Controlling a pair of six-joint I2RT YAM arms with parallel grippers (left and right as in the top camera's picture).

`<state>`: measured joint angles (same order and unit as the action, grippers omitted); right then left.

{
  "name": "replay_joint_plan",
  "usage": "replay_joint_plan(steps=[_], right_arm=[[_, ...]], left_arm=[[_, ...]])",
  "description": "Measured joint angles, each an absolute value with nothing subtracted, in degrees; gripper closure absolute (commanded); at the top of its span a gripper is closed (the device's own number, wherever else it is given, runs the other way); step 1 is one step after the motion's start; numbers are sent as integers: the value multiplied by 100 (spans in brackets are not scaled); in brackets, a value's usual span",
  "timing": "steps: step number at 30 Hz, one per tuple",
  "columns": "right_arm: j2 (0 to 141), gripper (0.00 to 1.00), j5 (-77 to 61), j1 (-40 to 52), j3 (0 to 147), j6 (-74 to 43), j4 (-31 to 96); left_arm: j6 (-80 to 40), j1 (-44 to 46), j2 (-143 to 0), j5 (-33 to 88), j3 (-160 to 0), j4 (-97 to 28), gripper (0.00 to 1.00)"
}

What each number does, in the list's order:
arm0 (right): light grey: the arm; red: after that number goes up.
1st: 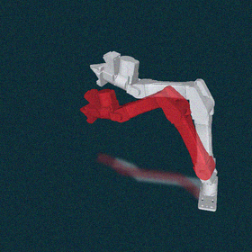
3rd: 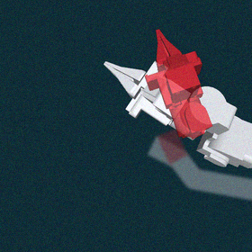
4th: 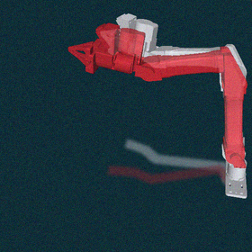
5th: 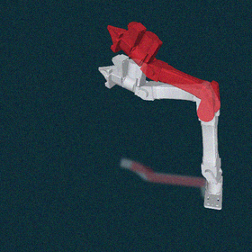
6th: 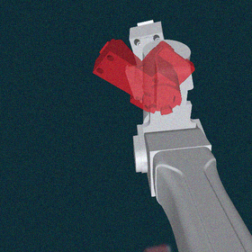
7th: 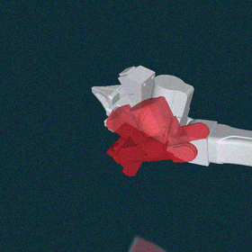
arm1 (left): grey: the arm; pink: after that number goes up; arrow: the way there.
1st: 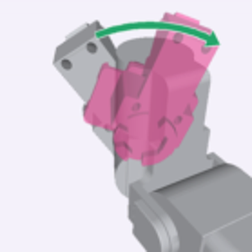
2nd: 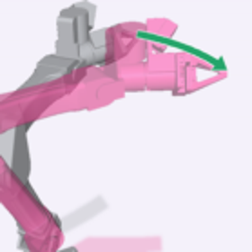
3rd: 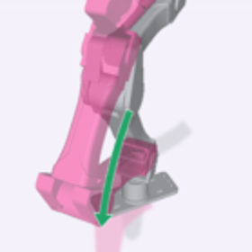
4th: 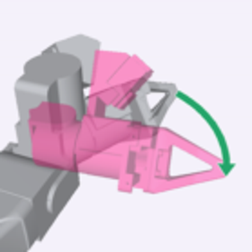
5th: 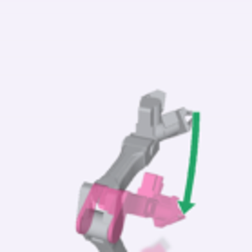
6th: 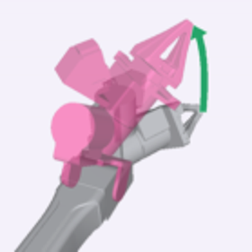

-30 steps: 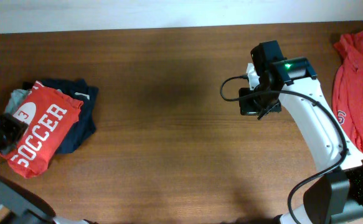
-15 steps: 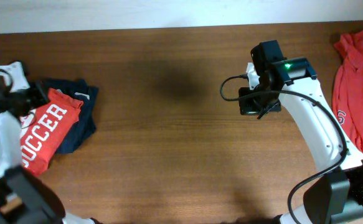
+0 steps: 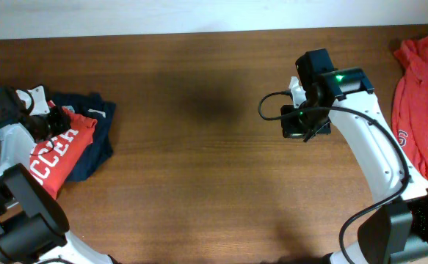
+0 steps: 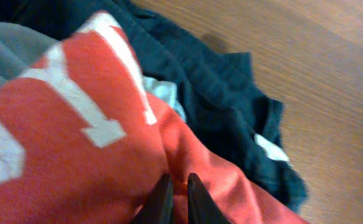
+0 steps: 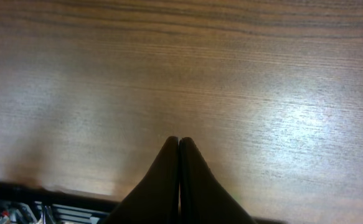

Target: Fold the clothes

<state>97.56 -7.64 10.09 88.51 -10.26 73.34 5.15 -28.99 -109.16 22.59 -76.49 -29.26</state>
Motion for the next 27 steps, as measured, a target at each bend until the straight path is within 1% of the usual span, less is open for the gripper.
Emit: replay_joint_plan(steps=[5,7,10,12,17,18,19,20,21,22,24,25,26,27], right_arm=[[9741,96,-764,1009,8851,-932,7328],[9623,96,-764,1009,8851,-880,7223],[9260,95,-764,1009,8851,-856,6956],[8825,95,-764,1009,8851,-854,6705],[7535,87,-770,1009,8864,-834,6139],[7218,84,-779,1009,8873,-834,6012],[6956,79,-784,1009,8879,-834,5920],[6707,73,-788,1009,8888,-819,5854],[6479,61,-788,1009,8901,-819,5800],[6191,56,-801,1009,8921,-810,5767],[5872,41,-803,1009,8936,-766,5758],[5749,27,-808,1009,8936,-757,5760],[5666,9,-812,1009,8936,-775,5763],[5610,1,-810,1009,8938,-768,5765]], left_arm=[[580,-2899,-10412,2609,-8394,-4152,82],[823,-2899,-9990,2827,-8995,-5054,76],[1173,-2888,-9312,3030,-9612,-6010,65],[1463,-2849,-8750,3109,-9848,-6578,60],[1835,-2571,-7575,3140,-9924,-7518,55],[1876,-2486,-7376,3148,-9924,-7673,53],[1900,-2410,-7223,3153,-9922,-7769,50],[1938,-2305,-7050,3151,-9922,-7867,44],[1964,-2206,-6919,3148,-9922,-7913,6],[1992,-2062,-6733,3138,-9922,-7950,1],[2038,-1857,-6469,3059,-9922,-7955,1],[2036,-1772,-6333,2993,-9922,-7959,1],[2043,-1712,-6215,2934,-9922,-7970,1],[2043,-1680,-6108,2893,-9922,-7975,1]])
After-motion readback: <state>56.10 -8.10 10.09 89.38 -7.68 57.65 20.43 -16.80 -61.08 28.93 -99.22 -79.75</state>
